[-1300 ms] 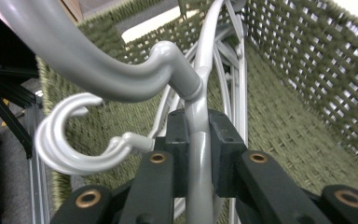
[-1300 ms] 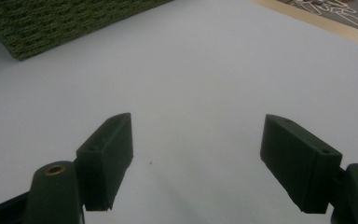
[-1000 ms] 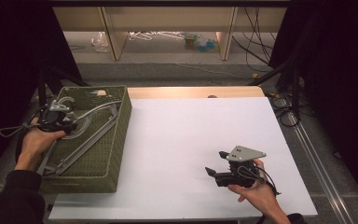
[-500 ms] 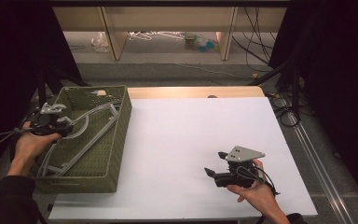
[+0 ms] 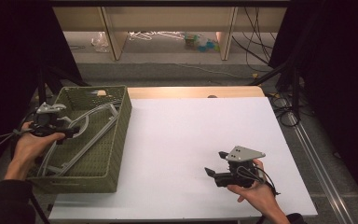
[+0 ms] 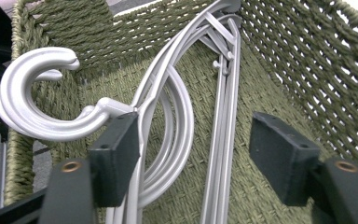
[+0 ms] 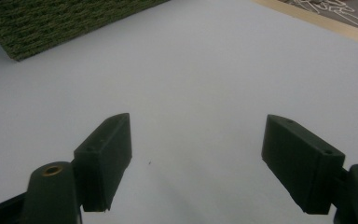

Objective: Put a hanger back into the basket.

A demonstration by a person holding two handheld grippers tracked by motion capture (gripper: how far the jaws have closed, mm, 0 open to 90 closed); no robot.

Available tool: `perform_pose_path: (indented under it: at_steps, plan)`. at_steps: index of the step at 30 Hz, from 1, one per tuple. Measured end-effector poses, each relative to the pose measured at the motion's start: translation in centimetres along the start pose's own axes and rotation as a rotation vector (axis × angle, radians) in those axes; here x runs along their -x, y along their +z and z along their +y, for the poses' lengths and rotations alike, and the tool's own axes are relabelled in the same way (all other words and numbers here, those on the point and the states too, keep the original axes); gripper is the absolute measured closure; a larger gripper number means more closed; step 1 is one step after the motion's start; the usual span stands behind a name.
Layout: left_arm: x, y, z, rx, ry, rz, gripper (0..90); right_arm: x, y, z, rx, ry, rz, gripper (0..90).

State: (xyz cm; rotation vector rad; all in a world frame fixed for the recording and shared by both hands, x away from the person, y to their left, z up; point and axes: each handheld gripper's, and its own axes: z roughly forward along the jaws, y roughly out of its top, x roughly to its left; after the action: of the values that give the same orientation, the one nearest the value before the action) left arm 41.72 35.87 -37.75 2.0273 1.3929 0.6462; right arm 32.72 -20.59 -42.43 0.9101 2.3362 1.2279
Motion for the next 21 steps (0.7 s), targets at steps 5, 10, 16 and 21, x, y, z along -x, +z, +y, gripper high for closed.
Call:
perform_pose_path:
  at_steps: [5, 10, 16, 21]
  plan:
    - [-0.1, -0.2, 0.0, 0.024, -0.015, 0.006, 24.3, 0.0, 0.0, 0.0, 0.002, 0.006, -0.001, 22.9]
    - [0.0, -0.5, 0.0, 0.057, -0.028, -0.003, 20.7, 0.0, 0.1, 0.0, 0.002, 0.007, 0.0, 22.1]
    - [0.6, -0.9, 0.1, 0.094, -0.034, -0.025, 18.9, 0.0, 0.1, 0.0, 0.002, 0.008, -0.001, 21.4]
    - [1.6, -1.0, 0.2, 0.13, -0.037, -0.037, 18.9, 0.0, 0.0, 0.0, -0.005, 0.021, -0.004, 20.9]
